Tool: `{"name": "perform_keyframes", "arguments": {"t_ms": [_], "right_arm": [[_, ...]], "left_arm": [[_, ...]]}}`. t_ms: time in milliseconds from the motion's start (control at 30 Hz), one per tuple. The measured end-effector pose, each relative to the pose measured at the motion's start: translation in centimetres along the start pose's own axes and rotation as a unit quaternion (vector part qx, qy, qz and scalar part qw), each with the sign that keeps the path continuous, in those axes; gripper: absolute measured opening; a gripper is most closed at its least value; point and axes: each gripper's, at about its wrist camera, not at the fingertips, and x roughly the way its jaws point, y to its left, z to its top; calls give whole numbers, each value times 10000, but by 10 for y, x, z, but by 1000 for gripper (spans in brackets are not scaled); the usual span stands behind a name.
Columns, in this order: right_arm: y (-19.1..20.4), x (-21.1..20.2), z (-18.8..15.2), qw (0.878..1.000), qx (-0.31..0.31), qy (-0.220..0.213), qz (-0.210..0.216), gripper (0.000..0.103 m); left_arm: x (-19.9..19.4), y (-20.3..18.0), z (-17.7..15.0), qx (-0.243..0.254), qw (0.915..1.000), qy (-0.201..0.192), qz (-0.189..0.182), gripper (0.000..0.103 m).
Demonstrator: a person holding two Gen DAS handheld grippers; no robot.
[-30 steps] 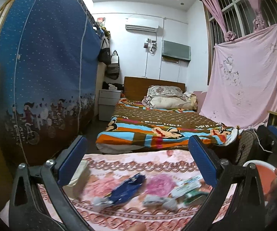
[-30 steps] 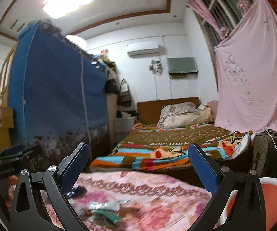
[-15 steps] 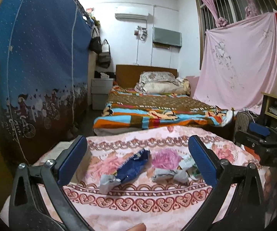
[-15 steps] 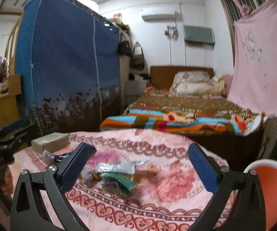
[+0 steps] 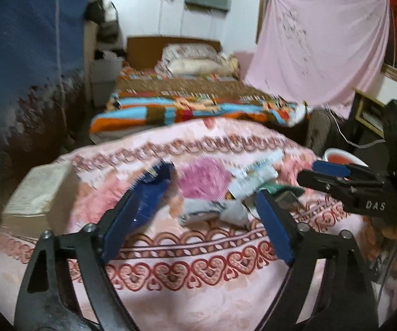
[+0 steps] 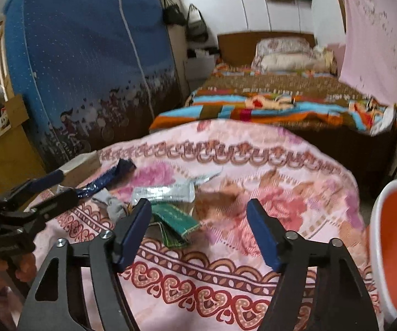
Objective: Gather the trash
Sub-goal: 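Close the left tool on the grey cloth while the right tool reaches the green packet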
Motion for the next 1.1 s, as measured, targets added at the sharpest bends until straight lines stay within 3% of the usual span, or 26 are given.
{"name": "perform_keyframes", "arguments": {"t_ms": [200, 333, 600, 867, 1100], "right_arm": [[-8, 11, -1, 9992, 221, 305, 134, 54], [-10, 12, -2, 9988, 284, 368, 137, 52], [-11, 15, -2, 9986, 280, 415, 160, 52], [-12, 20, -2, 9980, 298, 503, 258, 52], [-11, 23, -2, 9968, 305, 581, 450, 52]], "left_arm": [[23, -12, -1, 262, 9973, 657, -215, 58], [36, -17, -3, 380, 9939, 1013, -199, 52], [45, -17, 1, 246, 9936, 1077, -233, 50], [46, -19, 2, 257, 9931, 1056, -431, 22], [39, -17, 3, 163, 9941, 912, -557, 14]]}}
